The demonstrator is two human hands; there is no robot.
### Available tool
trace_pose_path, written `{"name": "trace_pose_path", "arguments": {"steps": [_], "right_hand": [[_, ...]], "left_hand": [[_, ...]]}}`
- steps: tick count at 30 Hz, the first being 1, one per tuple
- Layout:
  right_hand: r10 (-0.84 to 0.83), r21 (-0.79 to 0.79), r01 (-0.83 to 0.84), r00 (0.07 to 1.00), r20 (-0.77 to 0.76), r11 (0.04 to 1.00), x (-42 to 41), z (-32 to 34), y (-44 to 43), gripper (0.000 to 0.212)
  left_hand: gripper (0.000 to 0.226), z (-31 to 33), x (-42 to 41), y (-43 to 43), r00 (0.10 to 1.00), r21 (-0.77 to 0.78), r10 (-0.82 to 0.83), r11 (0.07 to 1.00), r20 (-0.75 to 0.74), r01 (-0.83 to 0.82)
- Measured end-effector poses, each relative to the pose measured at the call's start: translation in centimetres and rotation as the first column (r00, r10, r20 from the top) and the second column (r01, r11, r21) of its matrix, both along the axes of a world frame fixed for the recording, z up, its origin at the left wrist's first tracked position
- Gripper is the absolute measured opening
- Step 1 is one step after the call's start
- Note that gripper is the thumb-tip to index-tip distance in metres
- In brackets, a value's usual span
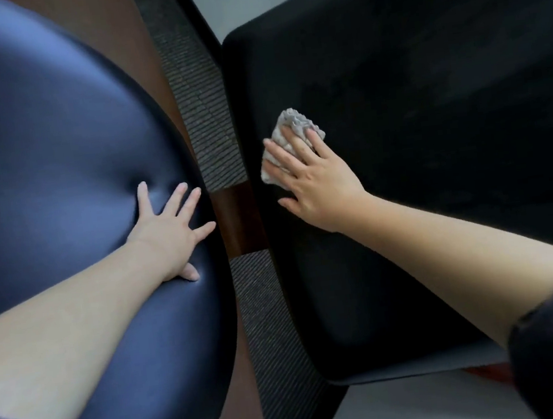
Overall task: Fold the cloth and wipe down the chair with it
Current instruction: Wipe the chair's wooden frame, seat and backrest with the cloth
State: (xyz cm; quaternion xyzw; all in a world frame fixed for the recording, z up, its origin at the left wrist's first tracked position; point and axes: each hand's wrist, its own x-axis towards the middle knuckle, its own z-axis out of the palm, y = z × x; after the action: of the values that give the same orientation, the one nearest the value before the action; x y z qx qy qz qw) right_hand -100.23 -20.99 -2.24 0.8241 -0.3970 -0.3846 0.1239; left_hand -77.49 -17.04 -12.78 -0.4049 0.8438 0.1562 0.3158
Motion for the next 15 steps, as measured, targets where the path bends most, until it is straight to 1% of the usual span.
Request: {"name": "trace_pose_path", "arguments": {"steps": [2, 4, 6, 9, 12, 14, 15], "right_hand": [[0.042, 0.087, -0.045, 0.999, 0.031, 0.995, -1.8, 1.1, 3.1, 0.068], [0.062, 0.172, -0.065, 0.998, 0.025, 0.983, -2.8, 2.0, 5.8, 0.068], [0.079, 0.211, -0.075, 0.997, -0.010, 0.975, -3.0, 2.1, 5.5, 0.069], [0.076, 0.137, -0.074, 0.997, -0.009, 0.988, -0.5, 0.4, 1.9, 0.067], [0.071, 0.034, -0.069, 0.994, -0.078, 0.997, 2.3, -2.3, -1.6, 0.067], [0.070, 0.024, -0.069, 0.995, -0.074, 0.997, 2.6, -2.8, -1.8, 0.069], [0.065, 0.048, -0.063, 0.997, -0.052, 0.997, 2.0, -2.6, -0.9, 0.070]], "left_hand": [[0.094, 0.1, 0.0, 0.0, 1.000, 0.005, 0.009, 1.000, -0.007, -0.009], [0.094, 0.2, -0.1, 0.1, 1.000, 0.009, 0.026, 1.000, -0.007, -0.026], [0.094, 0.4, -0.3, 0.1, 0.999, 0.016, 0.043, 0.999, -0.005, -0.043], [0.094, 0.5, -0.6, 0.1, 0.999, 0.023, 0.051, 0.998, -0.007, -0.051], [0.096, 0.1, -0.7, 0.3, 0.998, 0.018, 0.057, 0.998, -0.008, -0.057], [0.097, -0.1, -0.7, 0.2, 0.998, 0.012, 0.063, 0.998, -0.008, -0.063], [0.097, -0.1, -0.7, 0.3, 0.998, 0.017, 0.065, 0.998, -0.009, -0.065]]}}
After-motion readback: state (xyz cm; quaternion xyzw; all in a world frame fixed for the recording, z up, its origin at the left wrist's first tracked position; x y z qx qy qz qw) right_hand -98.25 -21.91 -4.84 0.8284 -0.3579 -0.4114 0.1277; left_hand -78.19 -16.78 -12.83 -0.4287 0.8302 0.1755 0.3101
